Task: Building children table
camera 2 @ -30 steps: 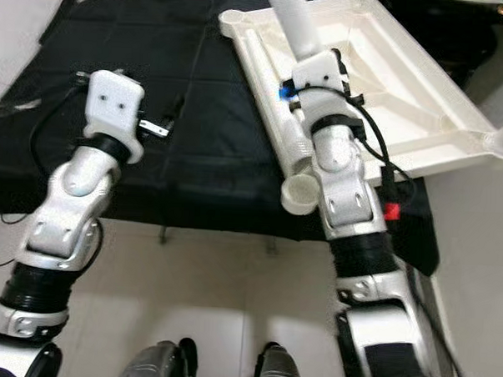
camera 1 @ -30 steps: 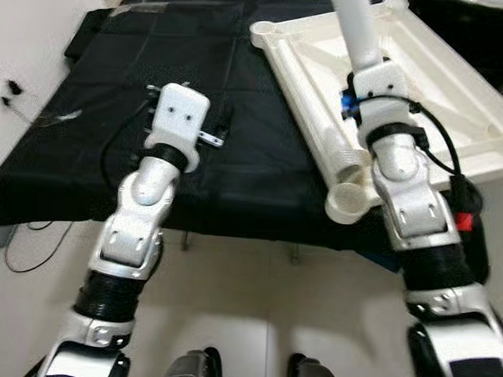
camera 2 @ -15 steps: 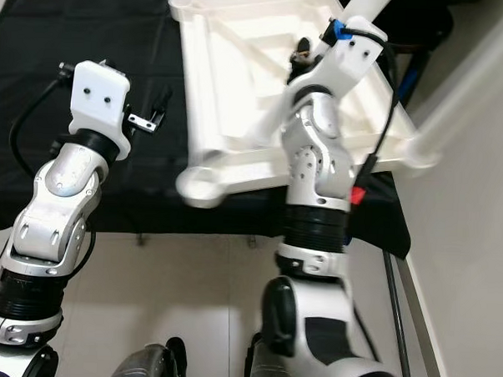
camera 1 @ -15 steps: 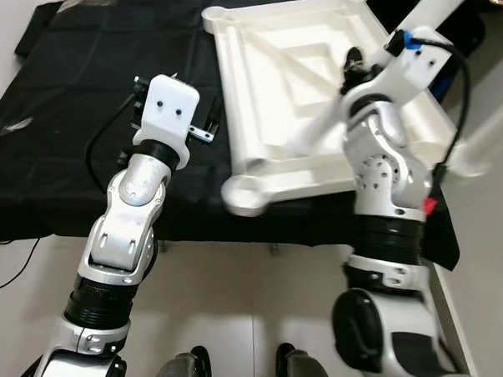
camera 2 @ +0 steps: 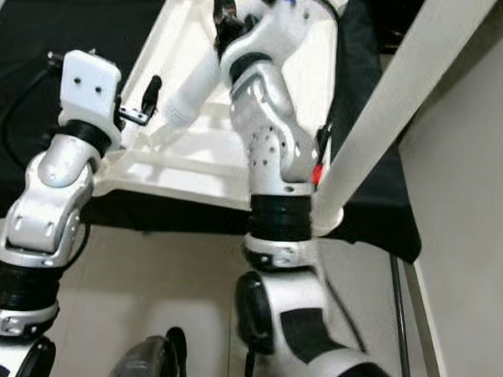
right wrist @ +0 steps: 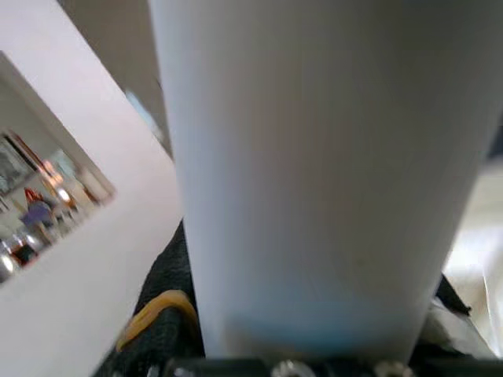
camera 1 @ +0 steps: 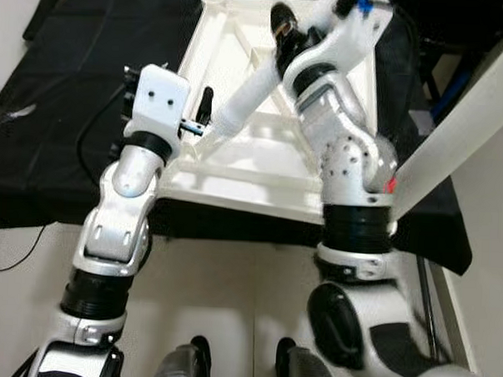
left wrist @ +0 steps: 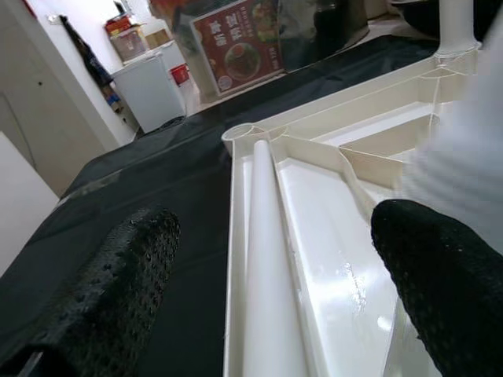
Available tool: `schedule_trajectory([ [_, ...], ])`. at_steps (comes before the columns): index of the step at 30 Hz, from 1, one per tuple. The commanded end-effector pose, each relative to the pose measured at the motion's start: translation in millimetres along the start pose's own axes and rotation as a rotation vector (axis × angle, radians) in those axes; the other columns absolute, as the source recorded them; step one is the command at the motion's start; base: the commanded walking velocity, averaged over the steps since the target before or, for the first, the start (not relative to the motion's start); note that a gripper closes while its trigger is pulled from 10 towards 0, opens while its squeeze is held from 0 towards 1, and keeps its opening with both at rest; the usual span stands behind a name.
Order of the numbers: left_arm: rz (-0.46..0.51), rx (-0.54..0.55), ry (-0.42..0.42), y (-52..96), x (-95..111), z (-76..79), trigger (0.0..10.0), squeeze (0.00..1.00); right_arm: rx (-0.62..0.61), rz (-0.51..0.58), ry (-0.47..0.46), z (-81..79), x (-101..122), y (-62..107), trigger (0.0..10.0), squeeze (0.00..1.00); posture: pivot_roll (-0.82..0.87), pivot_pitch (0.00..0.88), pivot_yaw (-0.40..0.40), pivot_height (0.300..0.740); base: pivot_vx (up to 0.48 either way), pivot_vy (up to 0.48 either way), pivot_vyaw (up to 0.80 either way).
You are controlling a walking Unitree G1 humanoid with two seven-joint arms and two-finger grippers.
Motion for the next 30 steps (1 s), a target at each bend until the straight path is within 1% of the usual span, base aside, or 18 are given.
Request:
schedule_trajectory([
  [1, -0.004, -0.012, 0.000, 1.4, -4.6, 4.3, 10.0, 0.00, 0.092, 0.138, 0.065, -17.8, 30.0, 0.6, 10.0, 0.00, 0.10, 0.244, 0.020, 0.740, 0.000, 0.000, 0.00],
  [2, -0.004, -0.012, 0.000, 1.4, -4.6, 4.3, 10.0, 0.00, 0.092, 0.138, 0.065, -17.8, 30.0, 0.6, 10.0, 0.00, 0.10, 0.244, 0.020, 0.740, 0.000, 0.000, 0.00],
  [4, -0.005, -0.018, 0.004, 1.0, -5.4, 6.6, 10.0, 0.00, 0.141, 0.230, 0.111, -23.0, 49.1, 2.6, 10.0, 0.00, 0.11, 0.233, 0.021, 0.740, 0.000, 0.000, 0.00],
  [5, -0.005, -0.018, 0.004, 1.0, -5.4, 6.6, 10.0, 0.00, 0.141, 0.230, 0.111, -23.0, 49.1, 2.6, 10.0, 0.00, 0.11, 0.233, 0.021, 0.740, 0.000, 0.000, 0.00],
  [6, 0.002, -0.039, 0.035, 3.2, -5.2, 9.3, 10.0, 0.00, 0.199, 0.294, 0.131, -27.3, 60.5, 7.8, 10.0, 0.00, 0.11, 0.223, 0.019, 0.740, 0.000, 0.000, 0.00],
  [7, 0.002, -0.039, 0.035, 3.2, -5.2, 9.3, 10.0, 0.00, 0.199, 0.294, 0.131, -27.3, 60.5, 7.8, 10.0, 0.00, 0.11, 0.223, 0.019, 0.740, 0.000, 0.000, 0.00],
  [8, -0.007, -0.054, 0.080, 5.6, -6.5, 11.8, 10.0, 0.00, 0.204, 0.323, 0.157, -25.6, 62.9, 12.2, 10.0, 0.00, 0.11, 0.215, 0.016, 0.740, 0.000, 0.000, 0.00],
  [9, -0.012, -0.067, 0.111, 8.3, -6.9, 14.4, 10.0, 0.00, 0.222, 0.338, 0.180, -25.4, 62.3, 17.3, 10.0, 0.00, 0.11, 0.215, 0.016, 0.740, 0.000, 0.000, 0.00],
  [10, -0.012, -0.067, 0.111, 8.3, -6.9, 14.4, 10.0, 0.00, 0.222, 0.338, 0.180, -25.4, 62.3, 17.3, 10.0, 0.00, 0.11, 0.215, 0.016, 0.740, 0.000, 0.000, 0.00],
  [11, -0.020, -0.080, 0.120, 11.4, -8.7, 17.3, 10.0, 0.00, 0.226, 0.349, 0.232, -23.5, 58.4, 23.6, 10.0, 0.00, 0.11, 0.206, 0.017, 0.740, 0.000, 0.000, 0.00],
  [13, -0.020, -0.080, 0.120, 11.4, -8.7, 17.3, 10.0, 0.00, 0.226, 0.349, 0.232, -23.5, 58.4, 23.6, 10.0, 0.00, 0.11, 0.206, 0.017, 0.740, 0.000, 0.000, 0.00],
  [15, -0.032, -0.084, 0.199, 19.9, -10.4, 24.5, 10.0, 0.00, 0.228, 0.304, 0.324, -16.5, 37.3, 38.9, 10.0, 0.00, 0.10, 0.189, 0.019, 0.740, 0.000, 0.000, 0.00],
  [17, -0.021, -0.097, 0.194, 23.9, -8.4, 29.8, 10.0, 0.00, 0.222, 0.277, 0.376, -11.9, 26.2, 48.5, 10.0, 0.00, 0.10, 0.184, 0.019, 0.740, 0.000, 0.334, 0.00],
  [18, -0.021, -0.097, 0.194, 23.9, -8.4, 29.8, 10.0, 0.00, 0.222, 0.277, 0.376, -11.9, 26.2, 48.5, 10.0, 0.00, 0.10, 0.184, 0.019, 0.740, 0.000, 0.334, 0.00],
  [19, -0.021, -0.111, 0.183, 25.0, -8.8, 33.3, 10.0, 0.00, 0.235, 0.266, 0.381, -10.1, 22.2, 52.5, 10.0, 0.00, 0.09, 0.175, 0.020, 0.740, 0.000, 0.480, 0.00],
  [23, -0.023, -0.111, 0.184, 25.1, -9.6, 33.4, 10.0, 0.00, 0.237, 0.265, 0.388, -8.4, 21.2, 53.4, 10.0, 0.00, 0.09, 0.169, 0.020, 0.740, 0.000, 0.480, 0.00],
  [27, -0.027, -0.112, 0.194, 24.5, -9.6, 32.5, 10.0, 0.00, 0.214, 0.280, 0.410, -5.8, 25.5, 53.1, 10.0, 0.00, 0.09, 0.162, 0.015, 0.740, 0.000, 0.480, 0.00],
  [30, -0.030, -0.115, 0.180, 25.8, -10.1, 33.6, 10.0, 0.00, 0.190, 0.280, 0.428, -3.5, 26.5, 52.6, 10.0, 0.00, 0.09, 0.162, 0.015, 0.740, 0.000, 0.480, 0.00],
])
Point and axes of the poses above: a point about 5 cm out from each wrist's last joint towards the gripper, its own y axis pointing back from the gripper into the wrist, its own x axis along the axis of the wrist's last joint, z = x × y, the point moved 3 cm from there along -y, pointing out of the wrist towards the gripper, and after that the axes turned 14 degrees about y, right-handed, at the moved point
